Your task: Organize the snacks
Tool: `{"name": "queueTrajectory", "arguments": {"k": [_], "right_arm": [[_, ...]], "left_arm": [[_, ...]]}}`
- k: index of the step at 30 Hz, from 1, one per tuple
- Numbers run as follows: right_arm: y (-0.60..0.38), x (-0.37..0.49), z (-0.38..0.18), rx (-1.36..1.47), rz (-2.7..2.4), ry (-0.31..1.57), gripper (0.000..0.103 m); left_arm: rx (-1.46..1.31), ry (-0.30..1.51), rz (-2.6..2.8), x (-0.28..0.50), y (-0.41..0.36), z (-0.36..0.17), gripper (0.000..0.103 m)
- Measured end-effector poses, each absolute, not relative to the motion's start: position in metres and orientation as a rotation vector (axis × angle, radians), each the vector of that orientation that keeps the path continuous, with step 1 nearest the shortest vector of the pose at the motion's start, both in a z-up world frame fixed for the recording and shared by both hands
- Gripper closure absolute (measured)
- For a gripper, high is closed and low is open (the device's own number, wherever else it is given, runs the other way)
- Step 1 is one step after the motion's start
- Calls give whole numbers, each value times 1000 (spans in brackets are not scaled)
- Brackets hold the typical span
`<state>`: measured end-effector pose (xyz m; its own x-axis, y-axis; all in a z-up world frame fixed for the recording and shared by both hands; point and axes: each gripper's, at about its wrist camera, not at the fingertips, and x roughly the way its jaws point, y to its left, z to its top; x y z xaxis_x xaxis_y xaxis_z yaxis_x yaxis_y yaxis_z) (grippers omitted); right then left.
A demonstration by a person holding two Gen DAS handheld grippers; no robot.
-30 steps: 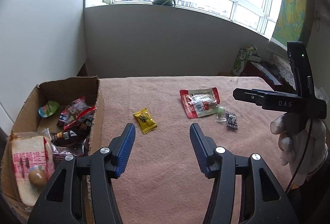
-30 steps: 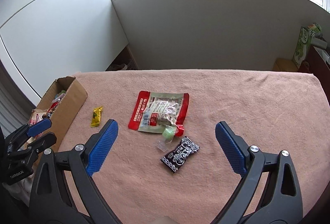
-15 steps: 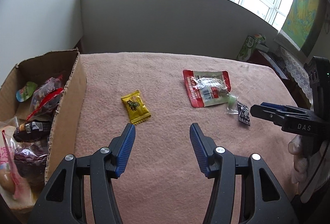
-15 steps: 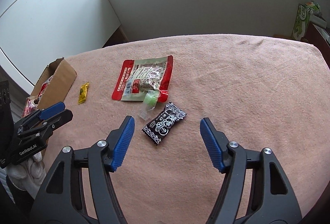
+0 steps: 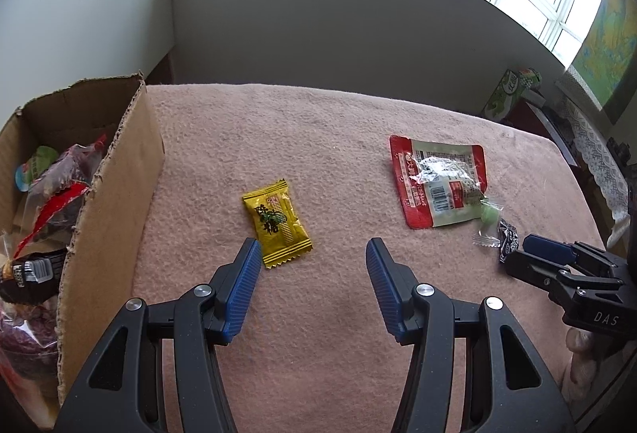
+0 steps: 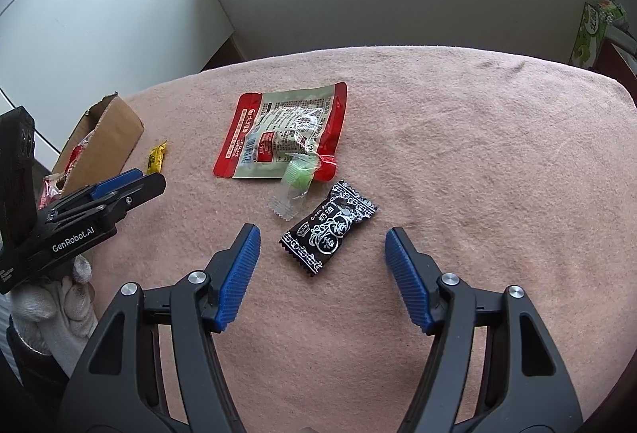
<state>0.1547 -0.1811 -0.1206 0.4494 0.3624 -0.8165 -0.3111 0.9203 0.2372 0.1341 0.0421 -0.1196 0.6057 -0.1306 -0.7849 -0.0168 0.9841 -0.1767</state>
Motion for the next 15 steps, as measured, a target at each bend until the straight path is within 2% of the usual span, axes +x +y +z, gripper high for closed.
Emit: {"name": "queueTrajectory", "arguments": {"k": [7,15], "right_arm": [[-172,166,-120,27,407,1016,34],[-169,166,-120,-9,379,1002,34]], "left_arm": [[-168,927,-68,144,43,-122,68],[-210,923,-23,152,49,-122,66]]}}
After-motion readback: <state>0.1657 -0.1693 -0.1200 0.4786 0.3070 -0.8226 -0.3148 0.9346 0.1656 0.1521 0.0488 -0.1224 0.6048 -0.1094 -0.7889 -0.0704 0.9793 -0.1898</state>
